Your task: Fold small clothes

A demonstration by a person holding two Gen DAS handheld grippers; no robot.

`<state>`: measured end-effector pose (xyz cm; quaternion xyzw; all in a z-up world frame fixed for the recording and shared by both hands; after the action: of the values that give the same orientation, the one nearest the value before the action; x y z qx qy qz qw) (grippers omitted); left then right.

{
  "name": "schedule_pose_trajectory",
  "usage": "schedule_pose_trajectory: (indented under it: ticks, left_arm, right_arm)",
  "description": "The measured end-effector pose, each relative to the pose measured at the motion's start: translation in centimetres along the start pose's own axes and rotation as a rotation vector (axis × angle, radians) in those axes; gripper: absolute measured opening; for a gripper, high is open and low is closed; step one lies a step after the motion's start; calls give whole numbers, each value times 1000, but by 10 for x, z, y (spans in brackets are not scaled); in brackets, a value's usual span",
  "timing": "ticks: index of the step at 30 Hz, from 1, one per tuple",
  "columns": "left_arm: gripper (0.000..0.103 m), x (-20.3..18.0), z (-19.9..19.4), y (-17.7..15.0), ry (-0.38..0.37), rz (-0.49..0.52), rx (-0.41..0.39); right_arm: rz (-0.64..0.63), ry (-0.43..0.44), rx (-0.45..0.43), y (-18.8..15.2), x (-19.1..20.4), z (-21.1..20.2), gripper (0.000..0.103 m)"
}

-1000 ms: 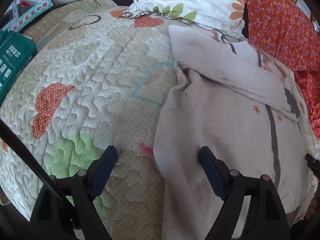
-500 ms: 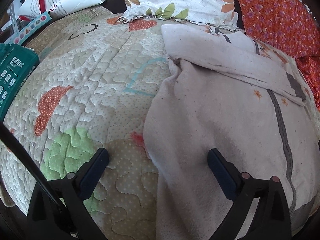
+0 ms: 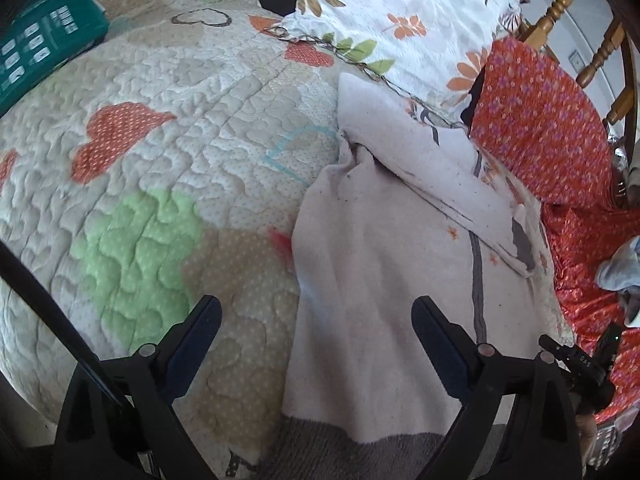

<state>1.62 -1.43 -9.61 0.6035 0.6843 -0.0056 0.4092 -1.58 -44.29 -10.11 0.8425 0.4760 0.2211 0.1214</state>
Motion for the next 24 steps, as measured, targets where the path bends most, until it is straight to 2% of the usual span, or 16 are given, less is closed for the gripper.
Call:
schedule_pose_trajectory:
  ticks: [5,9,14,24]
  left_arm:
    - [88,3,-18,-3,-3,-9,-45]
    - [87,10,-29,-4,-8,-39,-72]
    - [87,21,-26,-8,-2,-80,-55]
    - [87,30,-25,-12,29,-98,-54]
  right_arm:
    - [-2,2,1,0,0,1,66]
    - [-28,-11,-5,-1,4,2,70]
    - [-76,-43,-18,-3,10,4,75]
    - [-185,-143,-45,-9,25,8,81]
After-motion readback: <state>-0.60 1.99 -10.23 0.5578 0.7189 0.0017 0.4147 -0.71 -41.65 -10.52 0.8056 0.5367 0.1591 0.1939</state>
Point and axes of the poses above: each gripper's, at about its wrist camera, not at the fingertips, and z roughly the way its jaws point, x to its left, y to its top, the point moved 5 cm from there along z, roughly the way its jaws point, and after that the axes turned 12 degrees about -y, right-handed, at the moved point
